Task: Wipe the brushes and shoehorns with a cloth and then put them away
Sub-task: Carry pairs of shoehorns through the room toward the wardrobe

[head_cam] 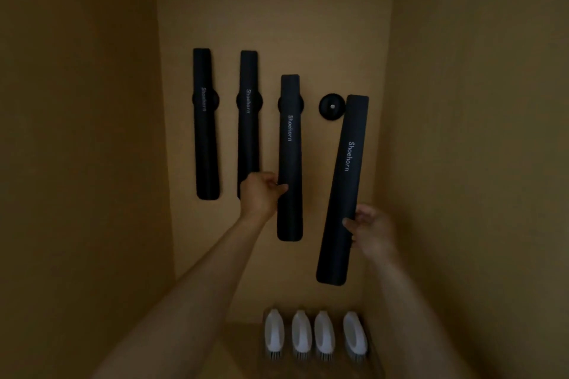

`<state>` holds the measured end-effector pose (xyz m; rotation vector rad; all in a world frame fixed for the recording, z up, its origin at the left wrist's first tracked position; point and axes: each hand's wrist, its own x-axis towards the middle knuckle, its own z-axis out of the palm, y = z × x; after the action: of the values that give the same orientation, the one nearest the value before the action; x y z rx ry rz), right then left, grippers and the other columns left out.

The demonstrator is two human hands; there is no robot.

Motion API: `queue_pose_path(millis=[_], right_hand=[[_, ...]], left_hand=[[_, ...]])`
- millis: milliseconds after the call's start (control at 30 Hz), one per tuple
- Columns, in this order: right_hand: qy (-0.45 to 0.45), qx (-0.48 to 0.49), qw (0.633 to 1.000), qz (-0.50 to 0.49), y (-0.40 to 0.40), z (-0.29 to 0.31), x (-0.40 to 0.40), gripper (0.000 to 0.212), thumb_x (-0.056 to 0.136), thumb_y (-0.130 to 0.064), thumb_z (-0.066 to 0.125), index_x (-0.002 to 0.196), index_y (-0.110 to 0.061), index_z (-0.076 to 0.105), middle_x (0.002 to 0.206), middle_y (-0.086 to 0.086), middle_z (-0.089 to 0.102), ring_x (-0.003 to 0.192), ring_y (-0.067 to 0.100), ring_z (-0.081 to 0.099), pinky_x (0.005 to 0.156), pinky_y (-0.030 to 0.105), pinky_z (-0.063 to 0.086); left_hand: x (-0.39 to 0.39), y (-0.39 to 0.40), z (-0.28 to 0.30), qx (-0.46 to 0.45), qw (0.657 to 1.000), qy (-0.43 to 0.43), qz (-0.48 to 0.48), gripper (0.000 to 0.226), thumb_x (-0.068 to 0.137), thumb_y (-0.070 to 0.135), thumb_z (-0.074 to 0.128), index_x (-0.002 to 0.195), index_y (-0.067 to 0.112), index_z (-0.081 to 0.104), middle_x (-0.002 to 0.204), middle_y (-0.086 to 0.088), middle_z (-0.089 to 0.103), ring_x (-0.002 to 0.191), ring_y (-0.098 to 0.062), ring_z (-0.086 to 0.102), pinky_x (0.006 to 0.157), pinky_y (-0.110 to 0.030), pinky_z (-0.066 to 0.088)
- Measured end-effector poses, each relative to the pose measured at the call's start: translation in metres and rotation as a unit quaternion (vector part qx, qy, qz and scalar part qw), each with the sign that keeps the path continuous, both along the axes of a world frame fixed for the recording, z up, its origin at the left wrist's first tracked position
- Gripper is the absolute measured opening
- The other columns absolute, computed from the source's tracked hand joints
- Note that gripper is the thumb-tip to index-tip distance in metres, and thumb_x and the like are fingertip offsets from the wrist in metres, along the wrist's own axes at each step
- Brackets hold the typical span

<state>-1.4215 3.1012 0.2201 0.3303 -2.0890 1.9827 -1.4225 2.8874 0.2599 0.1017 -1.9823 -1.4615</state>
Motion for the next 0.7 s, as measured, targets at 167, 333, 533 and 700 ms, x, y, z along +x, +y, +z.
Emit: queue_pose_path(millis=[167, 333, 533, 700], right_hand=[[0.015, -0.002, 1.000, -0.010, 0.003, 0.002, -0.007, 0.034, 0.091, 0.006, 0.064, 0.080, -0.027, 0.065, 0.084, 0.000, 0.068, 0.087, 0.024, 0.067, 0.086, 0.047, 0.057], [0.029, 0.017, 0.999, -0.016, 0.005, 0.011, -0.013, 0.036, 0.090, 0.006, 0.064, 0.078, -0.028, 0.066, 0.082, -0.003, 0.067, 0.085, 0.021, 0.066, 0.083, 0.043, 0.057], [0.041, 0.013, 0.999, -0.016, 0.005, 0.024, -0.018, 0.039, 0.090, 0.010, 0.062, 0.075, -0.026, 0.063, 0.076, -0.005, 0.064, 0.073, 0.014, 0.063, 0.083, 0.046, 0.055], [0.054, 0.015, 0.998, -0.017, -0.003, 0.032, -0.022, 0.040, 0.089, 0.011, 0.063, 0.073, -0.026, 0.062, 0.075, -0.006, 0.064, 0.072, 0.012, 0.062, 0.078, 0.043, 0.056]], left_hand=[[-0.038, -0.006, 0.030, -0.014, 0.999, 0.012, 0.028, 0.017, 0.078, 0.006, 0.079, 0.067, 0.010, 0.067, 0.079, -0.013, 0.071, 0.082, -0.033, 0.071, 0.072, -0.050, 0.060], [-0.058, -0.007, 0.048, -0.035, 0.997, 0.021, 0.067, 0.024, 0.078, 0.011, 0.079, 0.063, 0.014, 0.061, 0.074, -0.008, 0.067, 0.077, -0.027, 0.069, 0.072, -0.043, 0.060], [-0.061, -0.008, 0.054, -0.077, 0.990, 0.025, 0.112, 0.033, 0.080, 0.015, 0.078, 0.057, 0.011, 0.055, 0.064, -0.006, 0.060, 0.064, -0.020, 0.058, 0.062, -0.027, 0.047], [-0.050, -0.005, 0.054, -0.153, 0.980, -0.002, 0.129, 0.027, 0.083, 0.006, 0.070, 0.061, 0.008, 0.054, 0.070, -0.011, 0.061, 0.070, -0.027, 0.063, 0.063, -0.030, 0.050]])
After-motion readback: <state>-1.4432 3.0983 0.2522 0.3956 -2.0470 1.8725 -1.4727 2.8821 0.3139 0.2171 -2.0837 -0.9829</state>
